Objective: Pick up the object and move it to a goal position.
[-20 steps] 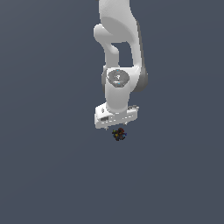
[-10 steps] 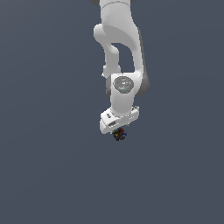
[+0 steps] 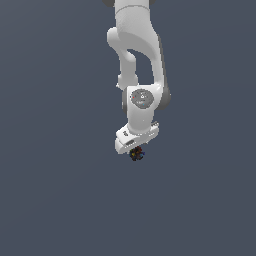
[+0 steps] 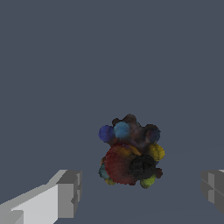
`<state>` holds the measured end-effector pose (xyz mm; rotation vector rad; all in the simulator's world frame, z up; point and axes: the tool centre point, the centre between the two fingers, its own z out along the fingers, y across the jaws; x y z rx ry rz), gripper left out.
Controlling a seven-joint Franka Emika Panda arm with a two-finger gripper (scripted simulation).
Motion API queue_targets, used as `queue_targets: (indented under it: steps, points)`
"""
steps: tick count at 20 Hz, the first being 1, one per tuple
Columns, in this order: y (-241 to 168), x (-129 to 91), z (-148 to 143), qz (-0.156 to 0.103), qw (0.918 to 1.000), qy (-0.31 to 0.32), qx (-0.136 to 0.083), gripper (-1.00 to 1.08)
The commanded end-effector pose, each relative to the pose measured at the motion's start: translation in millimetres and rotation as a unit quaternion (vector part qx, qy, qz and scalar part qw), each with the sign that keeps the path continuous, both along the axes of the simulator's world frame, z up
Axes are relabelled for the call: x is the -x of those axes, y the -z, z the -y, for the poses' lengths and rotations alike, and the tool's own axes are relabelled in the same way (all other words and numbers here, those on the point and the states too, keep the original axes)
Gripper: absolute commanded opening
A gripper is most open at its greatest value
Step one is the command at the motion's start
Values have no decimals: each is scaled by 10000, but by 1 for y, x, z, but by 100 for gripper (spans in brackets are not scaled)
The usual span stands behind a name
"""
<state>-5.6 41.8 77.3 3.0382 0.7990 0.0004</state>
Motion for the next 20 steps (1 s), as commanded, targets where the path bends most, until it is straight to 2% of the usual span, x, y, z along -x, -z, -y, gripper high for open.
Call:
queue_targets:
  steps: [1,8,13,14,20]
  points:
    - [7,0,0,-4,10000,-2,0,100]
    - [40,1,0,-2,10000,-23,0,100]
    - [48,0,0,-2,10000,-27,0,100]
    - [48,0,0,-2,10000,-27,0,-100]
    - [48,0,0,-2,10000,-27,0,-100]
